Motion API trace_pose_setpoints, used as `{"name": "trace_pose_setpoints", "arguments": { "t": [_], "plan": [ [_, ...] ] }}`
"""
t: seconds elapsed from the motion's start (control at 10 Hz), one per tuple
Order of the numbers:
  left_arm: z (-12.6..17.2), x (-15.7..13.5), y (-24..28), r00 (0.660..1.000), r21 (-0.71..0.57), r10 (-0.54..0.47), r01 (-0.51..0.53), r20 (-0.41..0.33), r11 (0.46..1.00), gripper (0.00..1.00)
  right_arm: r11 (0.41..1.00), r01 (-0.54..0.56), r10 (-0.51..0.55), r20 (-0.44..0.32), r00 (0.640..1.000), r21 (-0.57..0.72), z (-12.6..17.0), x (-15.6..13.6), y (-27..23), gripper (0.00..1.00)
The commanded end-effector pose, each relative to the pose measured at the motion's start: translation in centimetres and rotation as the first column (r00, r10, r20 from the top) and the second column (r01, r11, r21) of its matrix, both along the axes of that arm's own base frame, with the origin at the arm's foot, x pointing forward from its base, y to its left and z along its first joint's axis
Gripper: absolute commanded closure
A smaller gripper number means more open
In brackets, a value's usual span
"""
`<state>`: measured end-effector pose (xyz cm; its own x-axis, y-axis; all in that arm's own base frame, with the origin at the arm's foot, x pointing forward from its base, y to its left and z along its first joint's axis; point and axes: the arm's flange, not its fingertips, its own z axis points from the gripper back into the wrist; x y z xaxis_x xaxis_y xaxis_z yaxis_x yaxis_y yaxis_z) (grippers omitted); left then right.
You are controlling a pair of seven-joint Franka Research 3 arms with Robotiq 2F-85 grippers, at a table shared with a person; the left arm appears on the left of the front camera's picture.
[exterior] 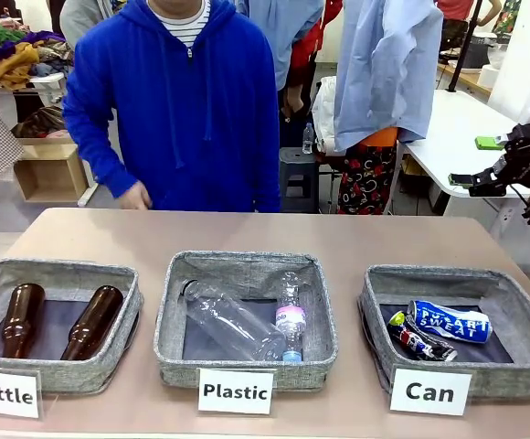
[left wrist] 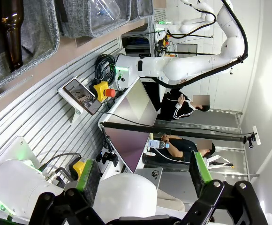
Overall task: Sort the can waste into the basket.
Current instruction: Pick up the can waste from the table and place it in the right Fabric basket.
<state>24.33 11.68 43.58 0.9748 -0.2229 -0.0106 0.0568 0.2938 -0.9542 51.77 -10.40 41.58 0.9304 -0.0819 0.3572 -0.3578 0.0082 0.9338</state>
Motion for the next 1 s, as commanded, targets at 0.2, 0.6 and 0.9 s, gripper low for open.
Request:
{"name": "trace_pose_setpoints", "arguments": {
  "t": [0.2, 0.6, 0.9],
  "plan": [
    [0.31, -0.17, 0.13, 1.000, -0.006, -0.008, 0.008, -0.001, 1.000, 0.00, 1.000, -0.015, 0.016, 0.024, 1.000, -0.005, 0.19, 0.10, -0.14, 0.00],
    [0.31, -0.17, 0.13, 1.000, -0.006, -0.008, 0.008, -0.001, 1.000, 0.00, 1.000, -0.015, 0.016, 0.024, 1.000, -0.005, 0.19, 0.10, -0.14, 0.00],
    [0.31, -0.17, 0.13, 1.000, -0.006, -0.008, 0.008, -0.001, 1.000, 0.00, 1.000, -0.015, 0.016, 0.024, 1.000, -0.005, 0.19, 0.10, -0.14, 0.00]
  ]
}}
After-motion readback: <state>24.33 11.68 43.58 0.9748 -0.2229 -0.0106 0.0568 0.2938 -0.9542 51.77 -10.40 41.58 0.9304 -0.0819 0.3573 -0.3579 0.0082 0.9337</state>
